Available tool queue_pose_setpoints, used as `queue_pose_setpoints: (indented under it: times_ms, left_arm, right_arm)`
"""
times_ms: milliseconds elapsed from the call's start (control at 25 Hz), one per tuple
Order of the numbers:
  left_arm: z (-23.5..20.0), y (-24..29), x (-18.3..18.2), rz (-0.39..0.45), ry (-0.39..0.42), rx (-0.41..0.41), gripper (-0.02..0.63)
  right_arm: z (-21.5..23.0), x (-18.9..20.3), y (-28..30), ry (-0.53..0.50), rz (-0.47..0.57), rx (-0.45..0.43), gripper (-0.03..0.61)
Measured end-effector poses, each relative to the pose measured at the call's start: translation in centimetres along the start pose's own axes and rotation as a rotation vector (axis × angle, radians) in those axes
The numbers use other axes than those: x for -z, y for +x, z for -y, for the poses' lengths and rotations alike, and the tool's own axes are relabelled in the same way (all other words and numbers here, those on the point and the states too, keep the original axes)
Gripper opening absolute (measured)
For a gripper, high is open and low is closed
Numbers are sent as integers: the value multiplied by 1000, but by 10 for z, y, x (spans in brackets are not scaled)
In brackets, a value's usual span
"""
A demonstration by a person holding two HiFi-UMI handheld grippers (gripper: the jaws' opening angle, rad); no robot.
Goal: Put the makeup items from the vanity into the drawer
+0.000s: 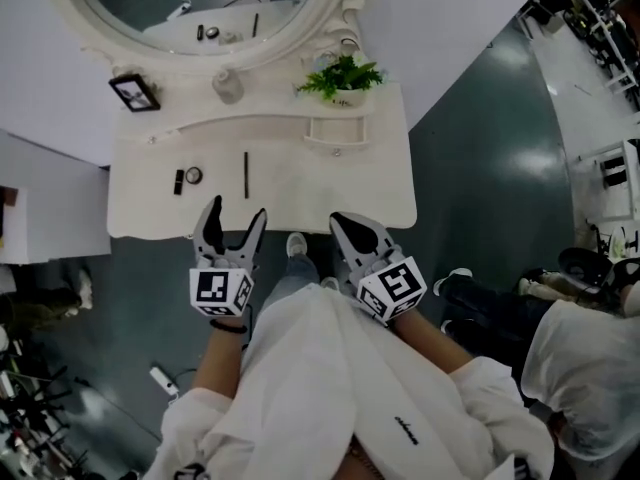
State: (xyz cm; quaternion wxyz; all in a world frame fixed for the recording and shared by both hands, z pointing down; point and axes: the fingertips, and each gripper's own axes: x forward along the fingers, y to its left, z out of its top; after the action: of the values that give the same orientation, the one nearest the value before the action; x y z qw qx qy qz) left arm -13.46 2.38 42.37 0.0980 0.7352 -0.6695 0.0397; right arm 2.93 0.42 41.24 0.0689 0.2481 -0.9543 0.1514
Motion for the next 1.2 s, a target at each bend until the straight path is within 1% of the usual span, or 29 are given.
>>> queue_pose_setpoints:
  times_ms: [200, 320, 520, 680, 920, 1200]
  left_arm:
    - [-28, 41, 20, -77, -13, 7, 351]
    - [-41, 60, 37, -125, -34, 7, 351]
    - [-63, 85, 65, -206, -69, -10, 351]
    - [-77, 98, 88, -252, -87, -20, 351]
    - [-87, 109, 119, -310, -127, -40, 351]
    - [-97, 128, 141, -359, -136, -89, 350]
  right_arm:
    - [12, 1, 56, -2, -43, -12, 17]
    - [18, 5, 86, 9, -68, -17, 17]
    - [25, 12, 127, 25, -108, -26, 17]
    - [28, 25, 154, 43, -147, -27, 17]
    - [29, 46, 180, 64, -195, -32, 17]
    - [41, 67, 198, 70, -255, -68, 17]
